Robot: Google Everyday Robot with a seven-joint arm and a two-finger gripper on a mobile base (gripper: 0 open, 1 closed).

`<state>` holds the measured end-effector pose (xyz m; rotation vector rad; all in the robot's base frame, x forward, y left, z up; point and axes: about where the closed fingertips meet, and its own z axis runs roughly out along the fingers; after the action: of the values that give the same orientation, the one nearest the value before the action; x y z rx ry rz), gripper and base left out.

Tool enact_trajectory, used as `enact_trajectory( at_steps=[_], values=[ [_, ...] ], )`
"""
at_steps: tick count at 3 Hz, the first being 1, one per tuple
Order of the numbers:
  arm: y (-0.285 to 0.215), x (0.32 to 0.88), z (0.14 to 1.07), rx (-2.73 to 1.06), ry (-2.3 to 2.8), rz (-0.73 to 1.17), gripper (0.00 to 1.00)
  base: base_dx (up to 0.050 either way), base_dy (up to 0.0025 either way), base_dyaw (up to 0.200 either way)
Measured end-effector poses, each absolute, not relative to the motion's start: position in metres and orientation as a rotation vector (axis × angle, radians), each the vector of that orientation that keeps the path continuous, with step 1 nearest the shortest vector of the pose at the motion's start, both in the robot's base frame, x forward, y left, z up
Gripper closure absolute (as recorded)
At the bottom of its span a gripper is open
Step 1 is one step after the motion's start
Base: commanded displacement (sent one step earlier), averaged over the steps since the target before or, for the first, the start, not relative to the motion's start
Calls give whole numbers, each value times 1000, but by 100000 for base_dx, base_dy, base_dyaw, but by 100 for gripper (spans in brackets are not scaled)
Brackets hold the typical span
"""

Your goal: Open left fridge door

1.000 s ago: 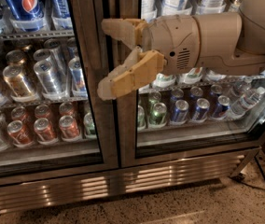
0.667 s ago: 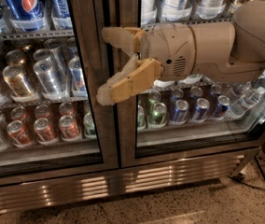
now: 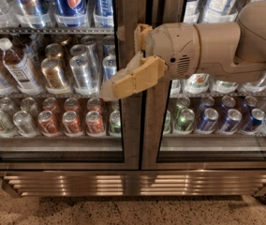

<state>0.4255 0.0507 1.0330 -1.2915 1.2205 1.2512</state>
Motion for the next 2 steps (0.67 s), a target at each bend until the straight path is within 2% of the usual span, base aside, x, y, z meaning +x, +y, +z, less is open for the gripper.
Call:
enact_trajectory(
  at_steps=[1,2],
  values=[
    [51,425,1033,-1292,1220,1251,19,0,0,0],
    [51,425,1033,-1292,1220,1251,42,0,0,0]
  ],
)
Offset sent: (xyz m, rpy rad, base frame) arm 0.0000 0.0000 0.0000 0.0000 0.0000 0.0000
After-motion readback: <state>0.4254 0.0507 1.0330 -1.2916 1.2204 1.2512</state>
